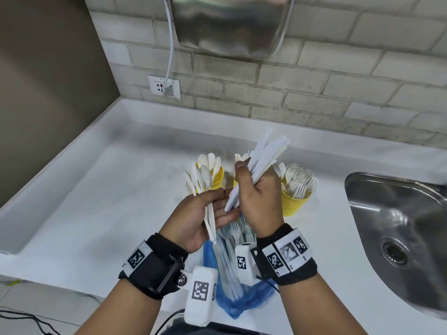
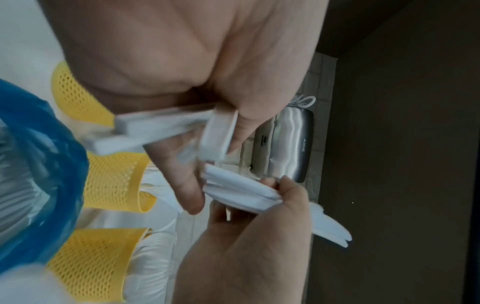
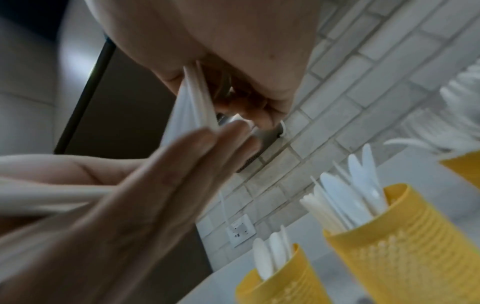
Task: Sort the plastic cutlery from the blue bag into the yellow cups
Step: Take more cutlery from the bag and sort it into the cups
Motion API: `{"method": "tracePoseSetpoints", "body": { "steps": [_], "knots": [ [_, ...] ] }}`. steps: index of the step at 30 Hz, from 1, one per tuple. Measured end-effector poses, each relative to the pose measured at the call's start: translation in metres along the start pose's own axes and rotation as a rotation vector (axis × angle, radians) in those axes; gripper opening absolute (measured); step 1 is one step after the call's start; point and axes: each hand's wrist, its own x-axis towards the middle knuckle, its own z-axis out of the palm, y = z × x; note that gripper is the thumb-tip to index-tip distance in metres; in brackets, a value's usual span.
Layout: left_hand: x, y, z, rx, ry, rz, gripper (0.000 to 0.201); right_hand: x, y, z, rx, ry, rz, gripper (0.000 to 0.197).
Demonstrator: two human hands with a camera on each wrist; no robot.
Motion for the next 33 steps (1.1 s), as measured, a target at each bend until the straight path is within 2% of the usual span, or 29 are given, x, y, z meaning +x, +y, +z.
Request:
{"method": "tracePoseSetpoints", "body": {
  "steps": [4, 8, 10, 13, 17, 20, 23, 27, 31, 33],
  "knots": [
    [-0.003, 0.001, -0.001, 0.041, -0.002, 0.015, 0.033, 0.009, 0.01, -0.013, -0.018, 0.039, 0.101, 0.045],
    [-0.004, 0.002, -0.002, 0.082, -0.015, 0.035, 0.033, 0.022, 0.011, -0.023, 0.135, 0.094, 0.225, 0.038],
    [-0.004, 0.003, -0.006, 0.128, -0.021, 0.054, 0.034, 0.03, 0.013, -0.03, 0.14, 0.165, 0.227, 0.036],
    [-0.004, 0.004, -0.01, 0.182, -0.013, 0.068, 0.033, 0.042, 0.021, -0.038, -0.014, 0.211, 0.151, 0.034],
    [-0.006, 0.002, -0.01, 0.271, 0.009, 0.106, 0.031, 0.055, 0.049, -0.04, -0.301, 0.118, 0.038, 0.035],
    [-0.007, 0.0, -0.012, 0.38, 0.033, 0.171, 0.031, 0.063, 0.065, -0.035, -0.398, 0.037, 0.026, 0.044],
    [-0.009, -0.001, -0.012, 0.421, 0.002, 0.188, 0.03, 0.069, 0.079, -0.027, -0.488, -0.013, 0.007, 0.046],
    [-0.011, -0.002, -0.008, 0.47, -0.032, 0.253, 0.029, 0.074, 0.087, -0.014, -0.604, -0.051, 0.089, 0.049],
    [-0.013, 0.0, -0.006, 0.474, -0.091, 0.281, 0.035, 0.073, 0.083, -0.009, -0.664, -0.122, 0.142, 0.038],
    [-0.013, 0.0, -0.007, 0.479, -0.115, 0.284, 0.035, 0.071, 0.084, -0.009, -0.7, -0.149, 0.175, 0.04]
  ]
}}
